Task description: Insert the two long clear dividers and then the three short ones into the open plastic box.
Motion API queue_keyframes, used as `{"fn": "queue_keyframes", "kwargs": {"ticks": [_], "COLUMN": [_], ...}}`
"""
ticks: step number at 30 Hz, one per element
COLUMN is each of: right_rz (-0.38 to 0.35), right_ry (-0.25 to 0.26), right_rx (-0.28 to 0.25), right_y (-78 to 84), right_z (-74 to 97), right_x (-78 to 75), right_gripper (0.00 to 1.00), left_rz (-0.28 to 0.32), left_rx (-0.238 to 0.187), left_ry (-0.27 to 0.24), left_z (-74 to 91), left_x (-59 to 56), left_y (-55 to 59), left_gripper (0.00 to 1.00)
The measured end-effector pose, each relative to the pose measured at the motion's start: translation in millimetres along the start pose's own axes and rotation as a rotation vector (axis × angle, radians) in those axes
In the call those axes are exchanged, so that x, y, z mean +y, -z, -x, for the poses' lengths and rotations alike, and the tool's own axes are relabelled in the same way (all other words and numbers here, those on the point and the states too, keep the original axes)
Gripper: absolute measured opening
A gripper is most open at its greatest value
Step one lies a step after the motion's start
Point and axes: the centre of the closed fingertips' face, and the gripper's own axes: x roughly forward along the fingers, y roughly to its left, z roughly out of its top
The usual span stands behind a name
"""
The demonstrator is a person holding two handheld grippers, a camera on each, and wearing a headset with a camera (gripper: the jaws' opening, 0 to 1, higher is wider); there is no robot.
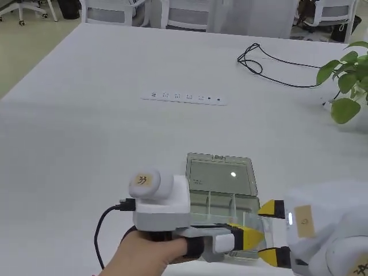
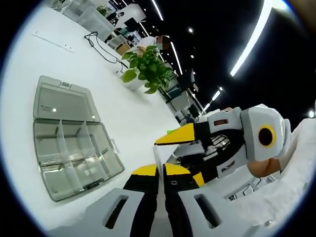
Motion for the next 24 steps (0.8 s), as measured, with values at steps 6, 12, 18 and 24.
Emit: {"fn": "queue_keyframes", "kwargs": {"ticks": [6,12,18,24], "right_rz": [0.016,0.031,0.024,-0.018], "right_ry": [0.005,0.008,0.012,-0.009], "right_rx": [0.004,0.008,-0.007,-0.048], "right_y": [-0.2,0.5,-3.5,-6.1], "right_z": [-0.9,-1.8,-0.6,5.6], "right_x": [0.0,-0.2,-2.3,-4.7], "right_gripper": [0.33,0.33,0.34,0.37], "left_rz": [0.043,0.063,0.035,-0.08], "left_rx": [-0.019,-0.031,-0.036,-0.011], "left_ry": [0.006,0.006,0.0,-0.016], "left_z": [0.2,0.0,-0.9,1.0], "left_x": [1.4,1.6,0.9,2.7], "left_y": [-0.2,0.1,-0.4,-0.1], "left_gripper": [0.0,0.0,0.0,0.0]}}
